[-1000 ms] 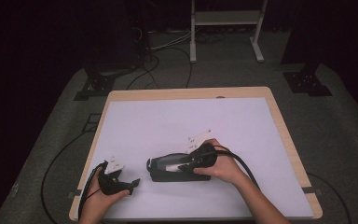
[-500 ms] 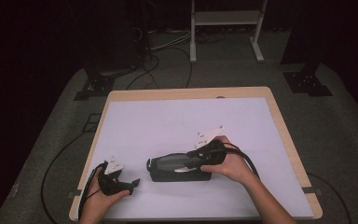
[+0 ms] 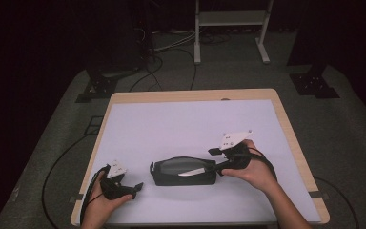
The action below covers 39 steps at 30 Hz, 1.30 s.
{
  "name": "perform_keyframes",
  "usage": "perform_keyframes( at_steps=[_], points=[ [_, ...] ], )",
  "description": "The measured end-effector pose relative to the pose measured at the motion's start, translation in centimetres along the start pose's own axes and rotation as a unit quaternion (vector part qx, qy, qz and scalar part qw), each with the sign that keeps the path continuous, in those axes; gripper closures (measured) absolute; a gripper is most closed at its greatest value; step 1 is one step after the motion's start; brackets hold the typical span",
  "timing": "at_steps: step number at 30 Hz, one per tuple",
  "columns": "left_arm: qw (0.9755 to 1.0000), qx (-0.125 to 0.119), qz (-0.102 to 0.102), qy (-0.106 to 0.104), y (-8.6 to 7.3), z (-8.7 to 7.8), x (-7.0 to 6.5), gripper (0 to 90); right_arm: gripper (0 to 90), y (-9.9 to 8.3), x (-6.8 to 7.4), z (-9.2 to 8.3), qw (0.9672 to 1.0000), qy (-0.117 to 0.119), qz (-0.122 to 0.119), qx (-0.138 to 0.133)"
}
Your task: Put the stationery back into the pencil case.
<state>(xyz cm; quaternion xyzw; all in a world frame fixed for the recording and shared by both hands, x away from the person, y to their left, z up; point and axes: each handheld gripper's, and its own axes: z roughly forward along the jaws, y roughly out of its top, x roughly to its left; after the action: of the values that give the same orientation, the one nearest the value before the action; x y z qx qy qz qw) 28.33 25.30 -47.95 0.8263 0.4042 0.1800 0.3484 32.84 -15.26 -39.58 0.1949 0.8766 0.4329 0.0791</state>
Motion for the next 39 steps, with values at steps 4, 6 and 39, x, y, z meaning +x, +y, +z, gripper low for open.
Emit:
perform_keyframes(
  at_steps=[4, 6, 39],
  points=[
    [1.0000, 0.000, 0.000, 0.000, 0.0, 0.0, 0.0, 6.7, 40.7, -1.1, -0.3, -1.2, 0.9999, -0.011, 0.009, -0.007],
    [1.0000, 0.001, 0.002, 0.000, 0.0, 0.0, 0.0, 6.7, 40.2, -1.6, -0.4, -1.6, 0.9997, -0.016, 0.015, -0.008],
    [1.0000, 0.000, 0.001, 0.000, 0.0, 0.0, 0.0, 6.7, 25.6, -12.7, -1.8, -6.6, 0.9813, -0.147, 0.119, 0.033]
  ],
)
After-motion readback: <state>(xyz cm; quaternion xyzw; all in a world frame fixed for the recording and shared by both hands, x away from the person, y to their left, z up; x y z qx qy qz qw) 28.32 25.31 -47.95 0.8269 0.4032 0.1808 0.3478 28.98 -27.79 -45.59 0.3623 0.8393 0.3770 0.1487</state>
